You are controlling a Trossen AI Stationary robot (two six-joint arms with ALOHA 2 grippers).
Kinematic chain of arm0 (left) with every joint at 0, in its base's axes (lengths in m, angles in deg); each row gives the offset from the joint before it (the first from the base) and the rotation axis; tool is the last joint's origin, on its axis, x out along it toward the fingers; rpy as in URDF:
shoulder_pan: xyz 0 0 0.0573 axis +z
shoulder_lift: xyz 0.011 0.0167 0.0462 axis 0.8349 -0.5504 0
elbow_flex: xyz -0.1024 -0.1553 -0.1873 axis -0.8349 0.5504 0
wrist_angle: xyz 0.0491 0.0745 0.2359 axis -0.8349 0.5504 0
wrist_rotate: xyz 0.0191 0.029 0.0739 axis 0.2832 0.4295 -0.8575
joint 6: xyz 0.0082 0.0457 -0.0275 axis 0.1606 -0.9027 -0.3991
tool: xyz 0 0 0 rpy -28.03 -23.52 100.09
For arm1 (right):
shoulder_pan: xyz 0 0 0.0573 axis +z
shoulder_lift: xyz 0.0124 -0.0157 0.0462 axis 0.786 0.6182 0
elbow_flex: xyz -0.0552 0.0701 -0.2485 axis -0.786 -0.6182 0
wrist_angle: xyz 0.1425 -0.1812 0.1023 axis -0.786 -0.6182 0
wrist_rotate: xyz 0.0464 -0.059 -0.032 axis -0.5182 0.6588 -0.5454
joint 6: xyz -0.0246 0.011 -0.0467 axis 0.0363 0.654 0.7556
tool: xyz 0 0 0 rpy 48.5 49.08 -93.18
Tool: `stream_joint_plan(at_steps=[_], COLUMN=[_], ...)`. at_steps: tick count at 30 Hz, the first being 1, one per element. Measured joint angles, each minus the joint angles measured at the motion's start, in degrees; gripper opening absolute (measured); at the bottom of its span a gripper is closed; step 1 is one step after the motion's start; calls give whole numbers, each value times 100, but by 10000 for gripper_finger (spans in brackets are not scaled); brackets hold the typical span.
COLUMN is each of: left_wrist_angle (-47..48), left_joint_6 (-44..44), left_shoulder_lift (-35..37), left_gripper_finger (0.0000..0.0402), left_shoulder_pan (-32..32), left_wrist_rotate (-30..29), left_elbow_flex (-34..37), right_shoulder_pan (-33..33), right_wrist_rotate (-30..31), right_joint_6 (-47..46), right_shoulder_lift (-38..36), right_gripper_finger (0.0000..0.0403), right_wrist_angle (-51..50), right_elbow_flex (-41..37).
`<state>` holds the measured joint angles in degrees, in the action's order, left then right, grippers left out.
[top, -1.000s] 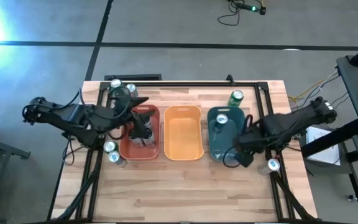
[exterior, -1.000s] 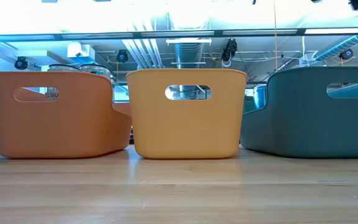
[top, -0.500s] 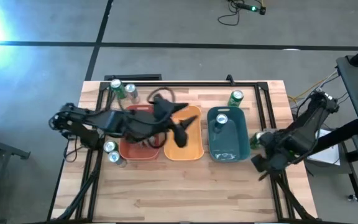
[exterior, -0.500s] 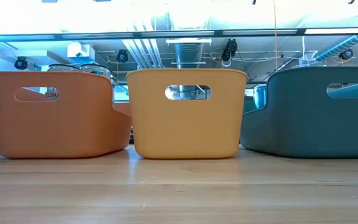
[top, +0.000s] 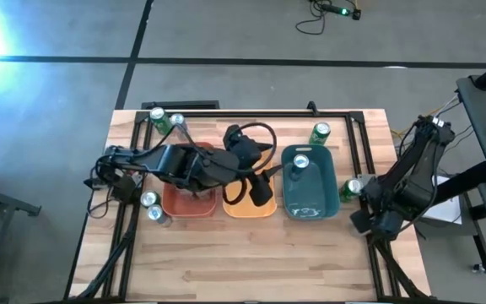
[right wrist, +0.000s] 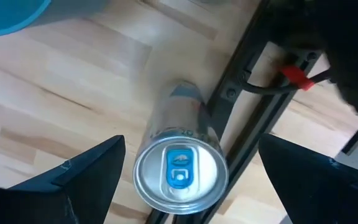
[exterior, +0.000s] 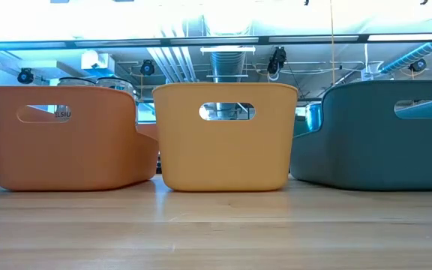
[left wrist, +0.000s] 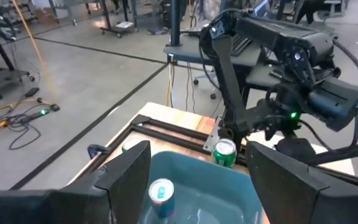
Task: Sort soda cans
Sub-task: Put the bottom right blue soda can into the blue bin
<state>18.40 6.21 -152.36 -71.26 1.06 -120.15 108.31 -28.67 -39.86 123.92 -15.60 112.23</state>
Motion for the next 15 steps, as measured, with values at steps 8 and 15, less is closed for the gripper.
stream_joint_plan(at_steps=[8, 15], left_wrist_angle=[76, 122], left_joint_6=[-35, -60], left_shoulder_lift=[139, 134], left_gripper_finger=[247, 247], left_shoulder_pan=[15, 15], left_wrist_rotate=[-37, -35], left_elbow_flex=[76, 78], right_shoulder_pan=[0, 0], right_wrist_rotate=[-151, -197], right_joint_6=[-195, -452], right_shoulder_lift=[5, 200], right_gripper_finger=[364, 364], right_wrist_angle=[580, 703], right_elbow_flex=[-323, -437])
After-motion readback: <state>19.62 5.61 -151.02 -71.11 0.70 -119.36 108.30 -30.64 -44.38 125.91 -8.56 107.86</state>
